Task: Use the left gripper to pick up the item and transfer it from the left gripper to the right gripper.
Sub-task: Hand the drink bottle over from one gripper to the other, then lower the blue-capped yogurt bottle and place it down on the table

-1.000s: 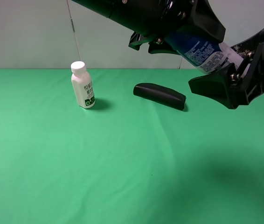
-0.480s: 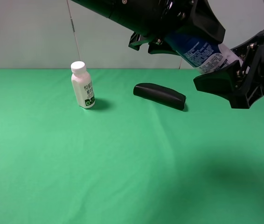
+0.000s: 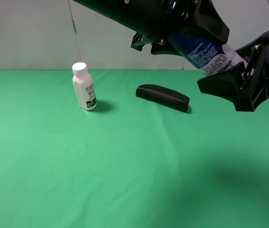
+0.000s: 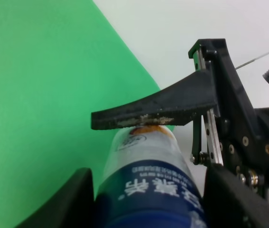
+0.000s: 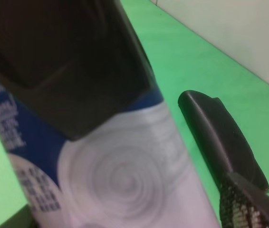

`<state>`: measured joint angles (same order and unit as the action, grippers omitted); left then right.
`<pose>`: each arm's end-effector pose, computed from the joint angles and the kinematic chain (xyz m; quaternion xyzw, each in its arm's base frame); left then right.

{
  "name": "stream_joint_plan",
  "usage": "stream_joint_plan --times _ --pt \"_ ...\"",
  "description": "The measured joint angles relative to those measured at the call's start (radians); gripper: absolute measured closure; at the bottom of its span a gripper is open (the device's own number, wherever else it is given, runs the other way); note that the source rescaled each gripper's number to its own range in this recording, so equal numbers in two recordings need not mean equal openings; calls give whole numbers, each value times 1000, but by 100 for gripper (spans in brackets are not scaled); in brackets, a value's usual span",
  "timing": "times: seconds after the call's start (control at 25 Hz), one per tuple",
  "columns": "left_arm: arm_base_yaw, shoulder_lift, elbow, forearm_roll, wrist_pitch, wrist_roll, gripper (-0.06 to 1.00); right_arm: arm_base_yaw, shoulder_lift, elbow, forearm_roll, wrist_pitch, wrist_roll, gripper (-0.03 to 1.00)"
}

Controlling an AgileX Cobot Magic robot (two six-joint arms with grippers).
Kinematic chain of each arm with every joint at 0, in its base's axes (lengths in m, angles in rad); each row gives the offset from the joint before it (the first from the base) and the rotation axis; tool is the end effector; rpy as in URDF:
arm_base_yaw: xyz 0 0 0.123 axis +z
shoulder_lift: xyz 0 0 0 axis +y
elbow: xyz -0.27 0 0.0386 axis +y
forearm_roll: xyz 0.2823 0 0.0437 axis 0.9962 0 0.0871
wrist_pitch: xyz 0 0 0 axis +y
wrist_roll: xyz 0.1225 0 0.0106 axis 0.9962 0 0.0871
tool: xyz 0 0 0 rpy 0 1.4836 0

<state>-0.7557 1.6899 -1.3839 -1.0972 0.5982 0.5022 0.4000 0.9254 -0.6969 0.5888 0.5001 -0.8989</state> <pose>0.2816 -0.3501 0.2902 0.2301 0.8137 -0.4679 0.2569 0.2204 0.1288 0.2767 -0.3857 0.7813 0.1252 0.4745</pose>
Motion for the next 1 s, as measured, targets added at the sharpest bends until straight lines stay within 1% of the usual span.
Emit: stream_joint_plan --times 0.04,0.08,0.12,0.16,0.2,0.24,0.32,0.4,0.48,0.8,1.0 --pt "0 0 0 0 -2 0 94 0 0 0 0 0 0 59" --pt "0 0 0 -6 -11 -1 83 0 0 0 3 1 4 65" --pt "0 0 -3 -14 -25 -1 66 0 3 0 6 1 11 97" --pt "0 0 -4 -23 -31 -3 43 0 4 0 5 4 17 97" --pt "0 0 -6 -29 -31 -4 24 0 6 0 4 4 17 89" --pt "0 0 -6 -30 -29 -5 13 0 6 0 4 4 17 92" --pt "0 0 -6 -30 -23 -6 3 0 6 0 4 5 19 92" --pt "0 0 -6 -31 -17 -6 -2 0 6 0 4 4 20 92" --pt "0 0 -6 -31 -12 -6 -4 0 6 0 4 5 22 92" --pt "5 0 -6 -31 -5 -6 -5 0 6 0 4 5 23 92" --pt "28 -13 -6 -30 28 -7 -5 0 6 0 4 5 23 92"
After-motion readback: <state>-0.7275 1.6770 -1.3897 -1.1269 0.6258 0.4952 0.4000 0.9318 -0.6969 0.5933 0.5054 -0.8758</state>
